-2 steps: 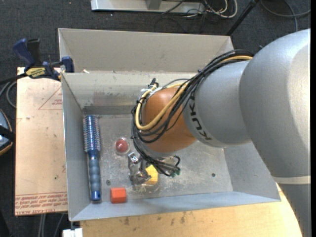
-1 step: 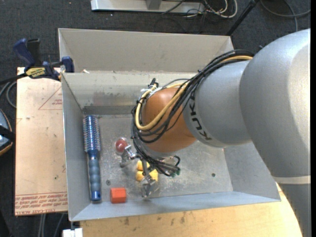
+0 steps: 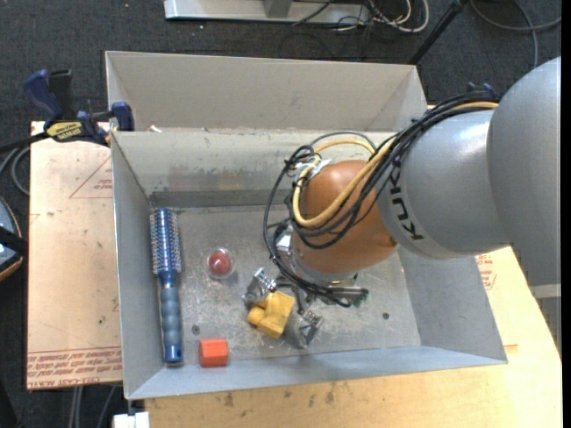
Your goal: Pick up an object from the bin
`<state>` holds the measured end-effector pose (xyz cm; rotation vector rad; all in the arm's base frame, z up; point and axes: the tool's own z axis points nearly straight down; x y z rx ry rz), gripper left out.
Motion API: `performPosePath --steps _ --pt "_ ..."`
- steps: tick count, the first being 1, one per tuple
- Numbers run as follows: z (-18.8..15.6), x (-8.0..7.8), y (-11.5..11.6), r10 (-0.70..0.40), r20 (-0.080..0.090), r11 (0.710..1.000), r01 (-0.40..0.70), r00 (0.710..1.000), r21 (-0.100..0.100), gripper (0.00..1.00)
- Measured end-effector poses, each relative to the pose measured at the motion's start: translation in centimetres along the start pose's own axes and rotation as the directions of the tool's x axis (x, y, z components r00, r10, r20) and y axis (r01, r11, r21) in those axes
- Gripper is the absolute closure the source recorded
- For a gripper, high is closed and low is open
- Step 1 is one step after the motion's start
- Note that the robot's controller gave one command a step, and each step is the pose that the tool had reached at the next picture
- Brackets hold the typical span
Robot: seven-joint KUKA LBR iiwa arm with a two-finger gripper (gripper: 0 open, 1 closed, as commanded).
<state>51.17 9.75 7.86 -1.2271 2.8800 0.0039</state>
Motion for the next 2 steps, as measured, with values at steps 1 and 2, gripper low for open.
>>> performPosePath --steps 1,2 --pt "-0.1 -0.1 0.0 -0.001 0.003 1.000 0.001 1.000 0.002 1.00" --pt "-12.6 -2.1 0.3 -0.041 -0.001 0.999 0.041 0.999 0.003 1.00"
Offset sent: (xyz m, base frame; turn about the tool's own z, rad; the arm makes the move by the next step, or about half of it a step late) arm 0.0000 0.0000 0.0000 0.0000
